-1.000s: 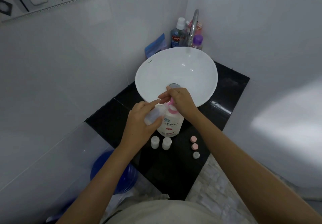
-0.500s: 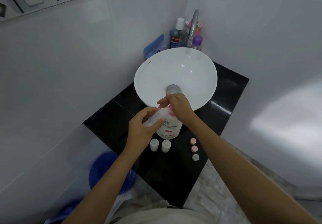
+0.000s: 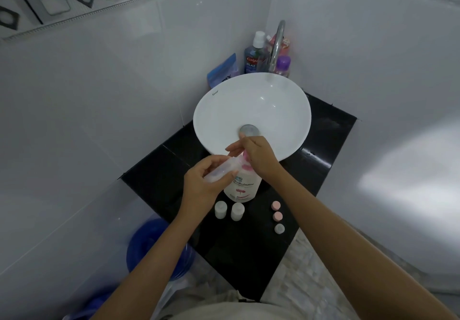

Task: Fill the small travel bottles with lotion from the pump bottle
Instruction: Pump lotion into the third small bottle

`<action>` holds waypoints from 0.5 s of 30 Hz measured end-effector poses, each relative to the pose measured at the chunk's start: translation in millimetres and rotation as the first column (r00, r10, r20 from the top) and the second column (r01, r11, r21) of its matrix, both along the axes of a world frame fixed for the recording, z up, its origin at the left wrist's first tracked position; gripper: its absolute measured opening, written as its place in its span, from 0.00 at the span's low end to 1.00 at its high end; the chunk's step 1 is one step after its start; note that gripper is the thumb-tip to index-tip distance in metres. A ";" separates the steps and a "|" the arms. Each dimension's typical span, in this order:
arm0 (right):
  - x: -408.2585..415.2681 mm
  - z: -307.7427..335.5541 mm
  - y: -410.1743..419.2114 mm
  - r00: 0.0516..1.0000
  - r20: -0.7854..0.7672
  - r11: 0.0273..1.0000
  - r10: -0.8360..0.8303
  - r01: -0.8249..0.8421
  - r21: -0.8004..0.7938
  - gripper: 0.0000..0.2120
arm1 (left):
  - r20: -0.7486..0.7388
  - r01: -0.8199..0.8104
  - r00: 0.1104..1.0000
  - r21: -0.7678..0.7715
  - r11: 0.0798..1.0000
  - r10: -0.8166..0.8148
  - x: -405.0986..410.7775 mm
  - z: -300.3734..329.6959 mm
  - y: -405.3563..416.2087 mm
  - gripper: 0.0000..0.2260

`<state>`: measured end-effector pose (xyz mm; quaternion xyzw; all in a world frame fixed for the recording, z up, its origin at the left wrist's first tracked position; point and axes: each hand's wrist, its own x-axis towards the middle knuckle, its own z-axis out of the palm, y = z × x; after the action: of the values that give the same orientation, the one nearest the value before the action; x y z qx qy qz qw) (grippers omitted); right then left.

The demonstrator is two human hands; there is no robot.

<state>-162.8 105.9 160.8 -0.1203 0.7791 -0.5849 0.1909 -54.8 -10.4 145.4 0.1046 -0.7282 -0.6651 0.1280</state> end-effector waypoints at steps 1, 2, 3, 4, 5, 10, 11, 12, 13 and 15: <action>0.6 -2.9 -0.6 1.000 0.020 1.000 -0.004 0.004 0.007 0.21 | 0.015 0.000 1.000 0.010 1.000 0.000 -0.2 -1.4 -0.1 0.12; 0.4 -4.6 -0.8 1.000 0.027 1.000 -0.002 0.002 0.019 0.21 | 0.022 -0.002 1.000 0.014 1.000 0.002 -0.5 -2.2 -0.2 0.12; -0.2 -4.3 -0.6 1.000 0.022 0.999 0.010 -0.011 0.032 0.21 | 0.020 -0.004 1.000 0.013 1.000 0.004 -0.9 -2.4 -0.5 0.12; -1.0 -2.7 0.3 1.000 0.009 0.999 0.029 -0.030 0.042 0.21 | 0.011 -0.004 1.000 0.008 1.000 0.004 -0.9 -0.9 -0.4 0.12; -2.0 0.6 1.4 0.999 0.000 0.998 0.052 -0.052 0.036 0.21 | -0.001 -0.005 1.000 0.003 1.000 0.005 -1.1 0.9 -0.4 0.12; -2.9 14.2 2.7 0.998 -0.011 0.997 0.059 -0.059 -0.048 0.21 | -0.035 -0.025 0.999 -0.024 0.999 0.024 -1.2 6.7 -1.9 0.12; -2.4 11.6 2.2 0.999 -0.021 0.998 0.032 -0.033 -0.053 0.20 | -0.035 -0.025 0.999 -0.028 0.999 0.024 -1.4 6.2 -2.0 0.12; -1.5 9.6 1.7 1.000 -0.023 0.999 0.007 -0.009 -0.053 0.20 | -0.032 -0.024 0.999 -0.029 0.999 0.023 -1.5 5.5 -1.7 0.12; -0.9 7.8 1.0 1.000 -0.019 0.999 -0.005 0.004 -0.048 0.20 | -0.029 -0.023 0.999 -0.027 0.999 0.022 -1.1 4.5 -1.1 0.12; -0.6 2.7 0.0 1.000 -0.001 0.999 -0.010 0.010 -0.031 0.21 | -0.018 -0.019 1.000 -0.016 1.000 0.018 -0.3 2.2 -0.2 0.12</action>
<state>-163.5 105.8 163.4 -0.1198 0.7707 -0.5977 0.1856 -55.1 -10.6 147.6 0.1043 -0.7314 -0.6589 0.1417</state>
